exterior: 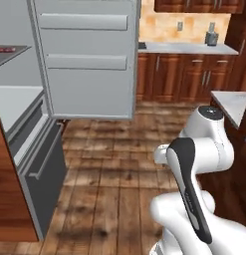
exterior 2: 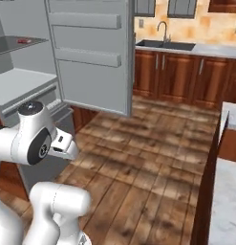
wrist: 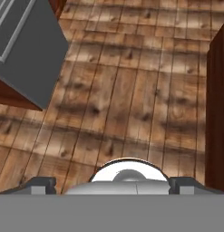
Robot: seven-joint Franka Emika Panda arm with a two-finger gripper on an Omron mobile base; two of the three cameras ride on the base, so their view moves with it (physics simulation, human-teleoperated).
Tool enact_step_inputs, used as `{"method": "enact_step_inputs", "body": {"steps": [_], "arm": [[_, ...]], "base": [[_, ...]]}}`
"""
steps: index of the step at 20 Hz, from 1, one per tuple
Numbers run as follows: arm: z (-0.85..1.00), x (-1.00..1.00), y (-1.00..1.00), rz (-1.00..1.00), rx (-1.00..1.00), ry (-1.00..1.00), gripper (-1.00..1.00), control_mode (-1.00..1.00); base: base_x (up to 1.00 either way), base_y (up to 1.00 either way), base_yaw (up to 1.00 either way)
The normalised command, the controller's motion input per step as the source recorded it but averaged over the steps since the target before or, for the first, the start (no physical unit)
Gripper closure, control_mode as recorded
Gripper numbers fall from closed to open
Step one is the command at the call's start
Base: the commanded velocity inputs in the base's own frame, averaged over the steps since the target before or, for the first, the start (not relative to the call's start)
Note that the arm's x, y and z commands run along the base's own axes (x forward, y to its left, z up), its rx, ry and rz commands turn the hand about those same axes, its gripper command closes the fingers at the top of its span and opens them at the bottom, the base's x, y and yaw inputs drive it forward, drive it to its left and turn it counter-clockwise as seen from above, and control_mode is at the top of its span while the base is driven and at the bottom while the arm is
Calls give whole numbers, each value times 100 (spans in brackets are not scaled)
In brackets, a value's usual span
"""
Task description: Gather the corn and squash from the fridge and place them on a tray on the dining counter. Then gather the chicken drumstick and steak from the fridge and place them on the other tray.
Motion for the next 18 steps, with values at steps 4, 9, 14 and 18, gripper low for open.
{"method": "enact_step_inputs", "body": {"steps": [4,9,14,18], "arm": [[0,0,0,0,0,0,-100,100],[0,0,0,0,0,0,-100,100],[0,0,0,0,0,0,-100,100],[0,0,0,0,0,0,-100,100]], "base": [[100,37,26],[92,29,31],[72,24,37],[73,13,38]]}}
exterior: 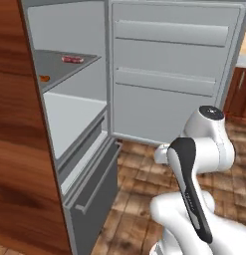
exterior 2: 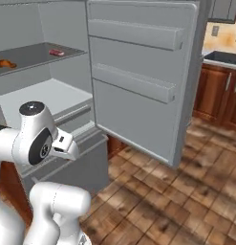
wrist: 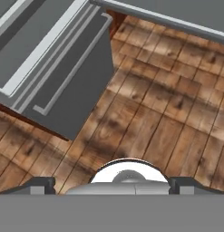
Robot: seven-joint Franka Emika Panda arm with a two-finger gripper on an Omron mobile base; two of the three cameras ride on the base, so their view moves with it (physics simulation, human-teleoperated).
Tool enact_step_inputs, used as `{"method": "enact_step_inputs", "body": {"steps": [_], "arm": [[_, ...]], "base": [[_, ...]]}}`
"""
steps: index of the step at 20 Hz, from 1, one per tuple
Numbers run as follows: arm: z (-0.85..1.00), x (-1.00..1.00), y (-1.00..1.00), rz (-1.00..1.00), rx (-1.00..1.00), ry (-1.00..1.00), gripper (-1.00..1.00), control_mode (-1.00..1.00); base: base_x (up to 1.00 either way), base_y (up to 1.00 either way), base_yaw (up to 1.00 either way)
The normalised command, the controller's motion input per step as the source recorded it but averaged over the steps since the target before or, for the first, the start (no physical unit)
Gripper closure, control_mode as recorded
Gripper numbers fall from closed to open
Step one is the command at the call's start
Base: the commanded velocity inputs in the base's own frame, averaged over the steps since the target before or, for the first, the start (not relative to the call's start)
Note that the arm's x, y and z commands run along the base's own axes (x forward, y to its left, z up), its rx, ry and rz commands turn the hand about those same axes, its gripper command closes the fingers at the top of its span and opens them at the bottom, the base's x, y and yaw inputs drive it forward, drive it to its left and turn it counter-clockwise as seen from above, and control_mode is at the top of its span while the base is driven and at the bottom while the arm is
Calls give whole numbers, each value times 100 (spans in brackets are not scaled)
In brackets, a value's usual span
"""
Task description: Gather the corn and squash from the fridge and place them on a tray on the dining counter. Then gather the chicken drumstick and steak from the fridge and place them on the other tray.
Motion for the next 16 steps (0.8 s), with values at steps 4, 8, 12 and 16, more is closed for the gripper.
{"method": "enact_step_inputs", "body": {"steps": [4,8,12,16], "arm": [[0,0,0,0,0,0,-100,100],[0,0,0,0,0,0,-100,100],[0,0,0,0,0,0,-100,100],[0,0,0,0,0,0,-100,100]], "base": [[60,4,38],[32,2,36],[31,-1,32],[48,-18,25]]}}
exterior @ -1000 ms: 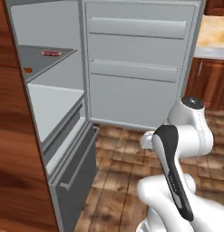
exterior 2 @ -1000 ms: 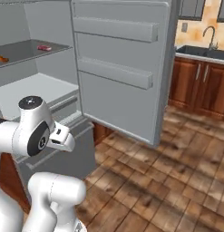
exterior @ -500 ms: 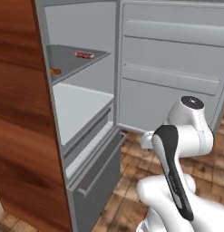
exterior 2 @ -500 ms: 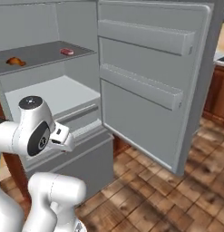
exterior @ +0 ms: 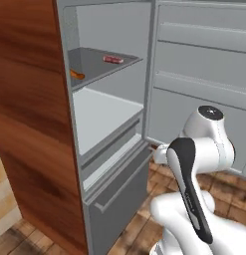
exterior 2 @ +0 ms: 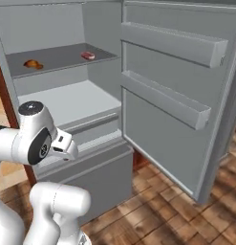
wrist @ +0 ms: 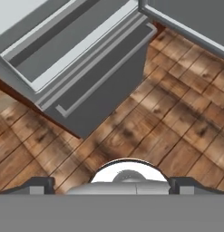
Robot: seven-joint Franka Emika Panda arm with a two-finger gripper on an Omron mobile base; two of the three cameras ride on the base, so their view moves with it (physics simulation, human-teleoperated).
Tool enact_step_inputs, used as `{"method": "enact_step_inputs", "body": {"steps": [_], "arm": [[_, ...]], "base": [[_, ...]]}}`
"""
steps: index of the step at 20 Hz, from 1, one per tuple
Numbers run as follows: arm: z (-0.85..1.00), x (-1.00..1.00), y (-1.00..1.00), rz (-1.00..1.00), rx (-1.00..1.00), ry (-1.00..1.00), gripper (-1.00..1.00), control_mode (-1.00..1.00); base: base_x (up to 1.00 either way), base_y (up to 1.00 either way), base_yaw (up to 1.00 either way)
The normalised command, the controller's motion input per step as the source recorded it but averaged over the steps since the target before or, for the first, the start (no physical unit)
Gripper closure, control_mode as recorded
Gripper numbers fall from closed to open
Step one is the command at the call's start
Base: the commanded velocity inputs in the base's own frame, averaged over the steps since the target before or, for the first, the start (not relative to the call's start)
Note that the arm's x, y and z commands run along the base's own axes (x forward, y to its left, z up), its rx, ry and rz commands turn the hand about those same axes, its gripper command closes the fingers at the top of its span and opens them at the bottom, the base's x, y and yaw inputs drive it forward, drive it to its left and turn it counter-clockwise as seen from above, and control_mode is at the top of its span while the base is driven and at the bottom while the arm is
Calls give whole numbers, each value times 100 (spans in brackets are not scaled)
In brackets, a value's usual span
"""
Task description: Gather the corn and squash from the fridge and place them on a tray on the dining counter. Then gather the chicken drumstick and steak from the fridge and place them on the other tray.
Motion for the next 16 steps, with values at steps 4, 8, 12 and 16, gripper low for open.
{"method": "enact_step_inputs", "body": {"steps": [4,8,12,16], "arm": [[0,0,0,0,0,0,-100,100],[0,0,0,0,0,0,-100,100],[0,0,0,0,0,0,-100,100],[0,0,0,0,0,0,-100,100]], "base": [[64,-23,26],[64,-13,32],[49,-4,37],[44,-7,37]]}}
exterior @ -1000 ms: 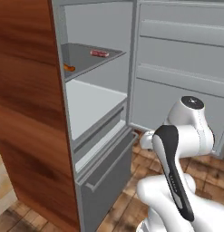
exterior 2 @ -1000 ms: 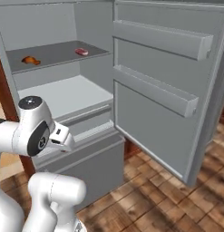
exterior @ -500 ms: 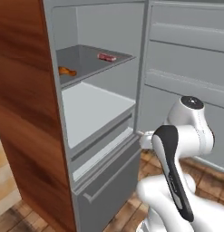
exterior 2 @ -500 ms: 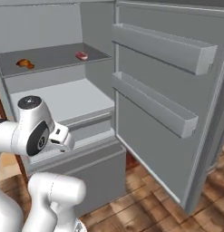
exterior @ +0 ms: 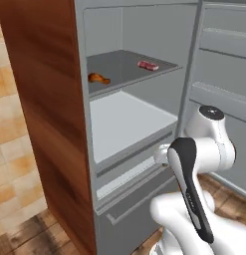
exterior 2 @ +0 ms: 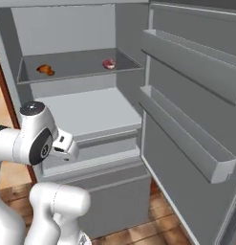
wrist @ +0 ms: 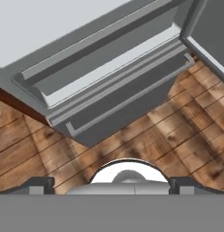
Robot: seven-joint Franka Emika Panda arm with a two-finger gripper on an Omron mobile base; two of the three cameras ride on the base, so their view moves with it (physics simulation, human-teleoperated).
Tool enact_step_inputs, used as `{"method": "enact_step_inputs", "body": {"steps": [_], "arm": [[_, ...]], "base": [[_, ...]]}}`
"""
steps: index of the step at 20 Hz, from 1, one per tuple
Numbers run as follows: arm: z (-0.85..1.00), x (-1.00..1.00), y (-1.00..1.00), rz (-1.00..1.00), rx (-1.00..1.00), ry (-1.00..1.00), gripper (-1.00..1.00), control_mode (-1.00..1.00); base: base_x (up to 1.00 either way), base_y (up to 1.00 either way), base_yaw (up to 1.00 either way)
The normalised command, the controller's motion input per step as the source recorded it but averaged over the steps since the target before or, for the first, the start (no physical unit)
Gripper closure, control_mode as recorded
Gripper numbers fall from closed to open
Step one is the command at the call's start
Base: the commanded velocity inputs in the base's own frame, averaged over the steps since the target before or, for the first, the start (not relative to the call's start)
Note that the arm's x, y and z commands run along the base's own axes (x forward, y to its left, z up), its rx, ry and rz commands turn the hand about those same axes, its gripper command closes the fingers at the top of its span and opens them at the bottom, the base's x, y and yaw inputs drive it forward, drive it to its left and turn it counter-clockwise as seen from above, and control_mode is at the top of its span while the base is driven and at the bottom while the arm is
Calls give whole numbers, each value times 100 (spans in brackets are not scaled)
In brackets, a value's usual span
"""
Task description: Gather the corn and squash from the fridge and place them on a tray on the dining counter. Then gather the chicken drumstick and steak from the fridge and place them on the other tray.
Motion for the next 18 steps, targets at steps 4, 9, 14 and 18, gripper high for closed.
{"method": "enact_step_inputs", "body": {"steps": [4,9,14,18], "arm": [[0,0,0,0,0,0,-100,100],[0,0,0,0,0,0,-100,100],[0,0,0,0,0,0,-100,100],[0,0,0,0,0,0,-100,100]], "base": [[49,-15,32],[51,-25,31],[64,-26,31],[65,-22,35]]}}
